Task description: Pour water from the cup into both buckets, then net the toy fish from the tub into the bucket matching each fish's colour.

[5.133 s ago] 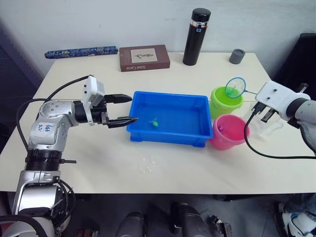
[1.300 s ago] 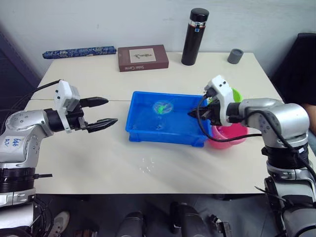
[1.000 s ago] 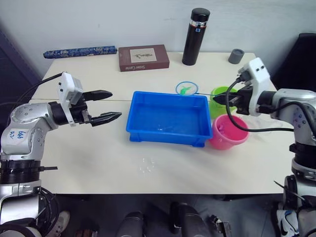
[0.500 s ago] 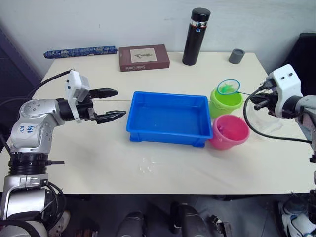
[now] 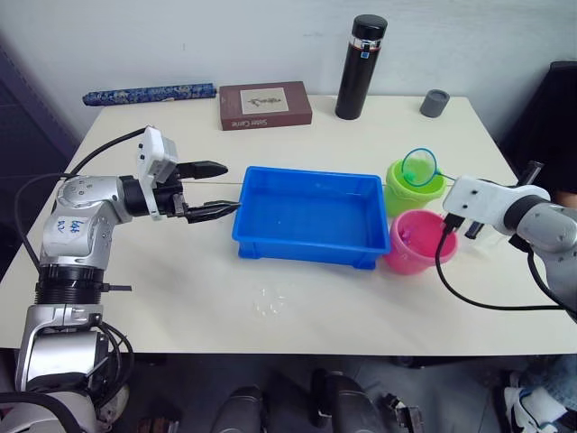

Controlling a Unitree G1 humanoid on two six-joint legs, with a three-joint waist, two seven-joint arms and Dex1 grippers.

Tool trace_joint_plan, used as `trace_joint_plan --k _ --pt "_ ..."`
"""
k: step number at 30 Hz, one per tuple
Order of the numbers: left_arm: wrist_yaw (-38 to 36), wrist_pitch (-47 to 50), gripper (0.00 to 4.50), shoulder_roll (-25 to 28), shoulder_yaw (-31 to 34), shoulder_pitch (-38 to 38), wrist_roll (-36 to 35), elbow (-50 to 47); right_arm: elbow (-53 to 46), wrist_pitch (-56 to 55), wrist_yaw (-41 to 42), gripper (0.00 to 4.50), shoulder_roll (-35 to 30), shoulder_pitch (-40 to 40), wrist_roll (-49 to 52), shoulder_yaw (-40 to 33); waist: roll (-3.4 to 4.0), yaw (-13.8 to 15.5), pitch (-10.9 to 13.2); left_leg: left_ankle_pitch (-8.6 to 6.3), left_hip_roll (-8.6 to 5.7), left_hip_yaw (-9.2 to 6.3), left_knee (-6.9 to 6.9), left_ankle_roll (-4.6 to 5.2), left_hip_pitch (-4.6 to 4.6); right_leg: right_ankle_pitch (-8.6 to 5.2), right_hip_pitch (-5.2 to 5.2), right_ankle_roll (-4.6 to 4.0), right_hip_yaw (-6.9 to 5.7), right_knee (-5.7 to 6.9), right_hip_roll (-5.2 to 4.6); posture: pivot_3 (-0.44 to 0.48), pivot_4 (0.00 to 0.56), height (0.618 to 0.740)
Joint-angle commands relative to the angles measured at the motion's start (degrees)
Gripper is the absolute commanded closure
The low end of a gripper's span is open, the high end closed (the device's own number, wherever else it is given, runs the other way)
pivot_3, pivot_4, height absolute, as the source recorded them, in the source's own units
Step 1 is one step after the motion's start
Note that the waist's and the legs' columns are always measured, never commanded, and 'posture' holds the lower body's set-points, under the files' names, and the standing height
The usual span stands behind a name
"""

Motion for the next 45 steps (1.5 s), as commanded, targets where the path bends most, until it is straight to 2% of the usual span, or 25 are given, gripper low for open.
trace_joint_plan --k 1,6,11,18,25,30,35,40,45 --pt "-1.1 -1.6 0.03 -0.3 0.1 -1.9 0.4 0.3 -1.3 -2.2 -1.3 4.5 -1.2 0.1 -5.4 -1.7 0.0 0.0 0.0 0.0 0.0 0.0 0.02 0.0 0.0 0.0 0.01 0.0 0.0 0.0 0.0 0.0 0.15 0.74" --pt "-1.8 -2.5 0.03 -1.4 -0.4 -3.2 0.8 1.8 -0.9 -4.3 -1.8 4.5 -0.4 0.2 -10.1 -2.2 0.0 -0.1 0.0 0.02 0.02 0.01 0.02 -0.03 0.01 0.0 0.01 0.0 0.0 0.02 0.05 0.0 0.15 0.74" --pt "-2.1 -2.6 0.03 -1.4 -0.4 -3.2 0.9 2.0 -1.3 -3.6 -1.0 4.5 2.5 0.0 -8.5 -5.0 0.0 -0.1 0.0 0.02 0.03 0.01 0.02 -0.03 0.01 0.0 0.01 0.0 0.0 0.02 0.06 0.0 0.15 0.74" --pt "-2.5 -1.2 0.03 0.2 0.9 -1.2 -0.1 -0.4 -4.3 4.4 8.7 4.5 10.5 -5.4 8.3 -12.8 0.0 -0.1 0.0 0.02 0.03 0.01 0.05 -0.04 0.02 0.0 0.03 0.01 0.0 0.06 0.08 0.0 0.15 0.74" --pt "-3.9 3.2 0.03 4.8 4.0 3.5 -3.1 -6.4 -4.1 12.5 22.7 4.5 12.7 -11.7 27.0 -14.1 0.0 -0.2 0.0 0.02 0.08 -0.03 0.05 -0.03 0.03 0.0 0.04 0.0 0.0 0.05 0.08 0.0 0.15 0.74" --pt "-4.8 9.6 0.03 9.8 8.8 9.7 -8.0 -13.7 -3.4 16.6 33.0 4.5 12.3 -13.5 37.4 -11.3 0.0 -0.2 0.0 0.0 0.08 -0.07 0.01 -0.01 0.04 0.0 0.04 0.0 0.01 0.02 0.02 0.0 0.15 0.74" --pt "-5.1 15.1 0.03 13.3 11.6 15.4 -11.6 -20.3 -4.9 18.0 41.1 4.5 11.1 -12.2 42.9 -7.3 0.0 -0.1 0.0 -0.02 0.07 -0.12 0.01 0.04 0.04 -0.01 0.08 -0.01 0.0 0.01 -0.07 0.0 0.15 0.74" --pt "-5.3 17.2 0.03 14.0 11.3 19.6 -13.7 -25.3 -9.2 23.9 44.1 4.5 11.5 -11.4 48.6 -3.6 0.01 -0.2 0.0 -0.03 0.06 -0.13 0.0 0.05 0.07 -0.02 0.07 -0.03 0.0 0.01 -0.1 0.0 0.15 0.74" --pt "-5.8 14.7 0.03 12.2 6.9 21.4 -11.4 -26.9 -9.9 22.8 39.8 4.5 16.0 -9.5 46.1 2.4 0.01 -0.1 0.0 -0.03 0.06 -0.12 0.0 0.04 0.11 -0.03 0.11 -0.05 0.0 -0.01 -0.11 0.0 0.15 0.74"
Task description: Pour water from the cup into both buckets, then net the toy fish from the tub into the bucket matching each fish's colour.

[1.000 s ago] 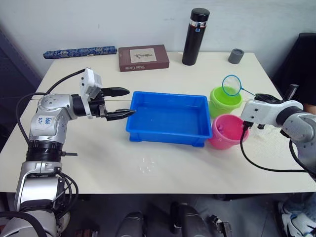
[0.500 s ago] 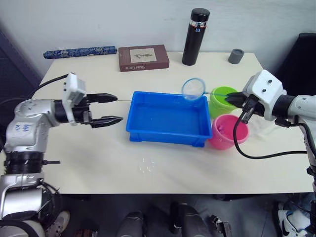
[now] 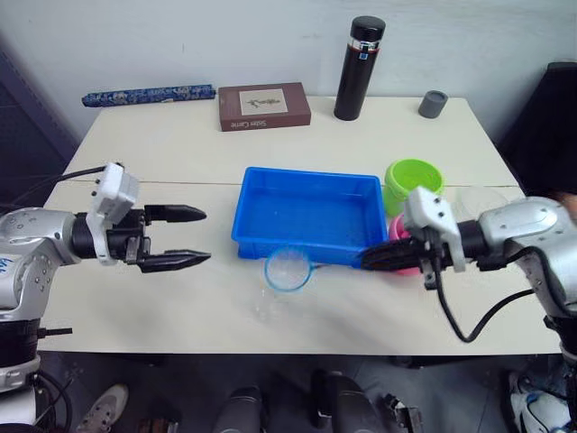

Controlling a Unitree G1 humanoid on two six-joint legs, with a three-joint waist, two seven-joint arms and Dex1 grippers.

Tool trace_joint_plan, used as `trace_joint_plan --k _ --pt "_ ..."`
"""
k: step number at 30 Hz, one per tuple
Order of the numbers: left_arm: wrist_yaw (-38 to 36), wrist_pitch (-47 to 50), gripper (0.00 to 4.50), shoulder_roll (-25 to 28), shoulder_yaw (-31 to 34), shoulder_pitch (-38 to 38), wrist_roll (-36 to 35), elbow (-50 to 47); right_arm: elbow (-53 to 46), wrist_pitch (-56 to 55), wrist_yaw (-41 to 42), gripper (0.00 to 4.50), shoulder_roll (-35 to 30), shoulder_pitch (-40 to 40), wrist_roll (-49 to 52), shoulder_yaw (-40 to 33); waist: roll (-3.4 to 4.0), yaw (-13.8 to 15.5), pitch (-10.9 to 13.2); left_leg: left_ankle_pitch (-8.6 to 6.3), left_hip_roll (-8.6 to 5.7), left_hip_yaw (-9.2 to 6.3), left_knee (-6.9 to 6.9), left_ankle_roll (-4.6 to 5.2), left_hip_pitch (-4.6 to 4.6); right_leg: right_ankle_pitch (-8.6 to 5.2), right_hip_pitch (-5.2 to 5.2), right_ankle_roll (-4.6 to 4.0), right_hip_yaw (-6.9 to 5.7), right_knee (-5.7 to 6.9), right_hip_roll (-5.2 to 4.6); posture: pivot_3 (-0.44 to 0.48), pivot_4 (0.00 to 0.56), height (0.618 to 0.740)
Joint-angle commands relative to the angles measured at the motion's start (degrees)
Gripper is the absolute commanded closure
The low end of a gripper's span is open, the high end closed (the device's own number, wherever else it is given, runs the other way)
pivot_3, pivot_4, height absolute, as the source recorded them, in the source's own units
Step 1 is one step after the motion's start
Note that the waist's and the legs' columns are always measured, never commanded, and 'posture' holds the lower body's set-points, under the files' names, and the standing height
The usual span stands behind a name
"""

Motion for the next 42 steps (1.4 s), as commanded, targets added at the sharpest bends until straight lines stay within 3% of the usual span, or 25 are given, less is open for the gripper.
trace_joint_plan --k 1,11,22,25,31,32,42 --pt "-0.5 -2.9 0.03 -0.9 -2.5 -0.2 1.4 -1.2 0.2 -1.5 -3.6 4.5 3.5 -0.1 -2.0 2.9 0.0 0.0 0.0 0.0 0.0 0.01 0.02 0.0 0.0 0.0 0.0 0.0 0.0 0.0 0.0 0.0 0.15 0.74" --pt "-2.3 -14.4 0.03 -6.2 -14.3 -1.6 11.3 4.7 8.0 -6.3 -9.4 4.5 14.0 -0.7 -8.7 11.2 0.0 0.0 0.0 0.0 -0.04 0.03 0.03 0.0 -0.02 0.0 -0.03 0.0 -0.02 0.04 0.03 0.0 0.15 0.74" --pt "-1.7 -17.7 0.03 -9.1 -17.0 -2.1 14.7 7.1 18.9 -12.4 -11.2 4.5 21.7 -2.7 -14.4 14.5 0.0 0.0 0.0 0.01 -0.04 0.02 0.04 0.0 -0.03 0.0 -0.04 0.0 -0.02 0.08 0.04 0.0 0.15 0.74" --pt "-1.4 -17.1 0.0 -9.0 -16.9 -1.7 14.6 6.6 19.7 -12.6 -10.4 3.39 21.7 -2.7 -14.6 14.3 0.0 -0.1 0.0 0.01 -0.05 0.02 0.06 0.01 -0.04 0.0 -0.04 0.0 -0.03 0.08 0.02 0.0 0.15 0.74" --pt "1.6 -13.6 0.0 -8.7 -17.2 -0.7 15.9 5.3 16.3 -11.4 -8.6 0.34 18.1 -1.0 -14.5 13.1 0.0 0.0 0.0 0.01 -0.04 0.02 0.06 0.01 -0.04 0.0 -0.05 0.0 -0.03 0.09 0.04 0.0 0.15 0.74" --pt "2.4 -12.3 0.0 -8.7 -17.0 -0.5 15.9 4.9 14.9 -10.4 -8.0 0.06 17.0 -0.5 -13.6 12.5 0.0 0.0 0.0 0.01 -0.04 0.02 0.06 0.01 -0.04 0.0 -0.04 0.0 -0.03 0.08 0.03 0.0 0.15 0.74" --pt "9.4 -3.0 0.0 -8.5 -11.8 7.0 11.7 -4.3 -2.3 -0.5 -3.9 0.06 2.3 10.5 -2.5 0.3 0.0 0.1 0.0 -0.02 -0.03 -0.05 0.02 0.04 -0.01 0.0 0.03 0.01 -0.03 -0.07 -0.01 0.0 0.15 0.74"
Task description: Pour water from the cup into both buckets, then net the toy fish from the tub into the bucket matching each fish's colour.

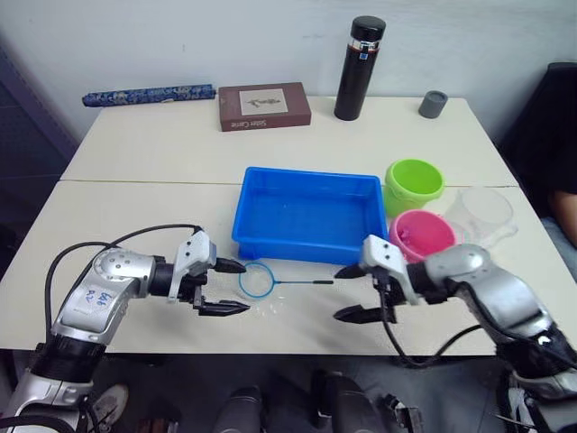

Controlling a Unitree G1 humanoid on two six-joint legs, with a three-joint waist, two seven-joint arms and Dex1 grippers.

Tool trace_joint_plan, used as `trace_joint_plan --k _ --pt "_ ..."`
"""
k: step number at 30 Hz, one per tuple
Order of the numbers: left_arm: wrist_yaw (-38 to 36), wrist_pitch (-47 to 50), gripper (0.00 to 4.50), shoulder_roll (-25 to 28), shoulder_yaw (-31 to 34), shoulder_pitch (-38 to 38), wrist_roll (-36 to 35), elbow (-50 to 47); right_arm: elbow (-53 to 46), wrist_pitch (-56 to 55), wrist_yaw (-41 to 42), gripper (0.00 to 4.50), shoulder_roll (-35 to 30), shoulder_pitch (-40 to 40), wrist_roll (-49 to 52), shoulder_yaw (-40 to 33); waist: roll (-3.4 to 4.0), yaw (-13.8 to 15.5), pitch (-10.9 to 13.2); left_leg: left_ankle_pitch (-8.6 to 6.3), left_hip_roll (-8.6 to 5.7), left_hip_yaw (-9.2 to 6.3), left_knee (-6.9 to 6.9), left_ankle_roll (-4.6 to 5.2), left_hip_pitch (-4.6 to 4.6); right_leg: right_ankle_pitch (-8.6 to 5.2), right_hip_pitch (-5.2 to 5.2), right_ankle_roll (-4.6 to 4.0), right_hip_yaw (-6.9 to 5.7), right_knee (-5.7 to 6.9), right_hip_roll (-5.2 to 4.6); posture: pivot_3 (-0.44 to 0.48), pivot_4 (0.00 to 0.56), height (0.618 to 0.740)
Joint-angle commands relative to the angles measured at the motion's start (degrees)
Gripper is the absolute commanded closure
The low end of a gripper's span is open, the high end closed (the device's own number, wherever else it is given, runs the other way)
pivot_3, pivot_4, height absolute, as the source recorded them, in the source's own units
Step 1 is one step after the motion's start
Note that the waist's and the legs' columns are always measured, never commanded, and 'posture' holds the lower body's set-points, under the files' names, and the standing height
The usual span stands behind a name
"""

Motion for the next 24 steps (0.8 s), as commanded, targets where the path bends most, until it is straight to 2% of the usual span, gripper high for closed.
trace_joint_plan --k 1,6,11,15,21,24 --pt "3.5 3.6 0.0 0.5 4.0 2.3 -2.6 -4.9 -5.7 2.4 0.1 0.06 -3.2 2.5 4.4 -6.0 0.0 -0.1 0.0 0.0 0.01 0.0 0.0 0.0 0.01 0.0 0.0 0.0 0.0 -0.06 0.0 0.0 0.15 0.74" --pt "8.6 3.3 0.0 0.2 8.5 8.8 -2.1 -7.2 -10.4 4.0 -3.6 0.06 -4.9 9.3 6.5 -11.8 0.0 0.0 0.0 0.0 0.04 0.0 -0.15 -0.02 0.1 -0.01 0.04 -0.03 0.02 -0.24 0.0 0.0 0.15 0.74" --pt "11.5 4.4 0.0 0.6 12.4 19.2 -2.8 -11.8 -12.5 3.0 -6.9 0.06 -4.5 16.4 6.7 -14.9 0.0 0.1 0.0 -0.01 0.02 0.02 -0.16 -0.01 0.09 -0.01 0.08 -0.02 0.03 -0.3 -0.04 0.0 0.15 0.74" --pt "16.4 4.6 0.0 -3.3 14.4 28.3 -2.9 -13.5 -12.3 1.3 -10.0 0.06 -2.9 22.2 5.5 -14.8 0.01 0.1 0.0 -0.02 0.02 0.02 -0.28 0.0 0.17 -0.02 0.12 -0.04 0.05 -0.35 -0.04 0.0 0.15 0.74" --pt "22.2 3.6 0.0 -8.0 15.9 32.6 -2.0 -12.3 -11.7 -0.7 -13.3 0.06 -1.2 25.4 4.4 -14.0 0.0 0.7 0.0 -0.18 0.02 0.02 -0.29 0.29 0.21 -0.02 0.13 -0.05 0.06 -0.29 -0.06 0.0 0.15 0.74" --pt "22.5 1.8 0.0 -9.1 16.3 33.3 -2.6 -11.2 -11.5 -1.1 -13.9 0.06 -0.9 26.1 4.5 -14.0 0.01 0.9 0.0 -0.2 0.02 0.02 -0.29 0.31 0.22 -0.03 0.12 -0.06 0.06 -0.28 -0.06 0.0 0.15 0.74"
